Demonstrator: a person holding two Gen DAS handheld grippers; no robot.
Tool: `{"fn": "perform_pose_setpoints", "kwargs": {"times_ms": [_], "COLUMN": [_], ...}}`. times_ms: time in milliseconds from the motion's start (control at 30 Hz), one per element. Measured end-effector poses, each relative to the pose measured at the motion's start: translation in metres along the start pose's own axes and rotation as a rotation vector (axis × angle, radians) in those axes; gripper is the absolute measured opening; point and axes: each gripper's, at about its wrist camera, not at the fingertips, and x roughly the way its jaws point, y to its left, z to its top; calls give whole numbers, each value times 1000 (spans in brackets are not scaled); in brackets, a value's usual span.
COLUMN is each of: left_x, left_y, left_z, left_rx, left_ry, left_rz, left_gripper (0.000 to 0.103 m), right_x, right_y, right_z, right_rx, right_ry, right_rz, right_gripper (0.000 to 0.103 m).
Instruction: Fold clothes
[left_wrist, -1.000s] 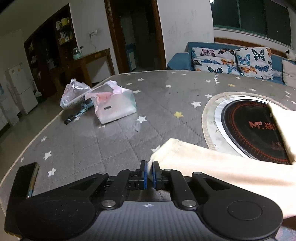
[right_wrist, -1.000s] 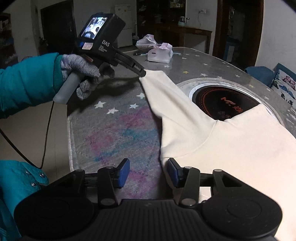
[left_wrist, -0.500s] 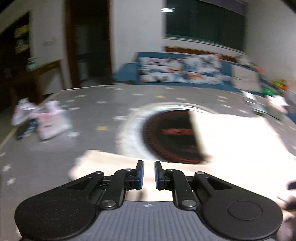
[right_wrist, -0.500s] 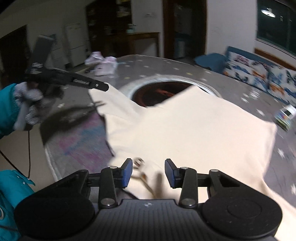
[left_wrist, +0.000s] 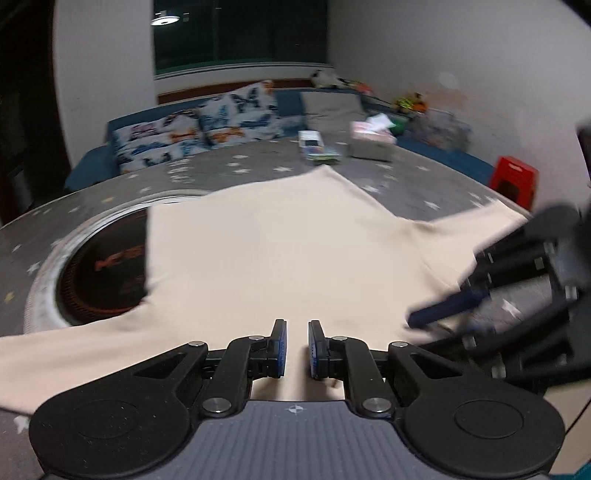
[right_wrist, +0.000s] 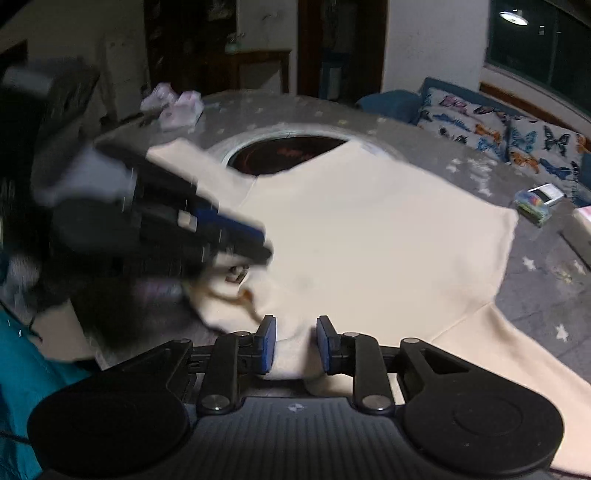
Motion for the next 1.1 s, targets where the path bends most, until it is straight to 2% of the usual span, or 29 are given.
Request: {"fn": "perform_pose_setpoints", "kwargs": {"times_ms": [67,233,367,467,633,867,1100], "left_x": [2,3,3,3,3,15,31], "left_y": [-8,-20,-18,-16,-24,-54,-83], "left_z": [-2,-14,-11,-5,8,26,27], "left_rx": [31,121,114,101,106,138,167], "left_ry": [-4,-14,-4,-2,-28,-52,-27], "left_rz": [-8,-4,-12,-20,-52,-131,-220], "left_gripper": [14,14,14,14,14,14,14], "right_x": [-3,-2,-22,-35,-50,-58,-78], "right_y": [-5,-13,-33,-57,-100,-129,-154], "right_z": [1,-6,-7,-14,-46,-85,-104], "right_rx": [32,69,163,238,387,452,564], "right_ry": [-25,-11,-89,-122,-94,-23,-50], "right_rz": [-19,-24,-64,-166,-329,-457,-572], "right_gripper": [23,23,27,27,27,30,31]}}
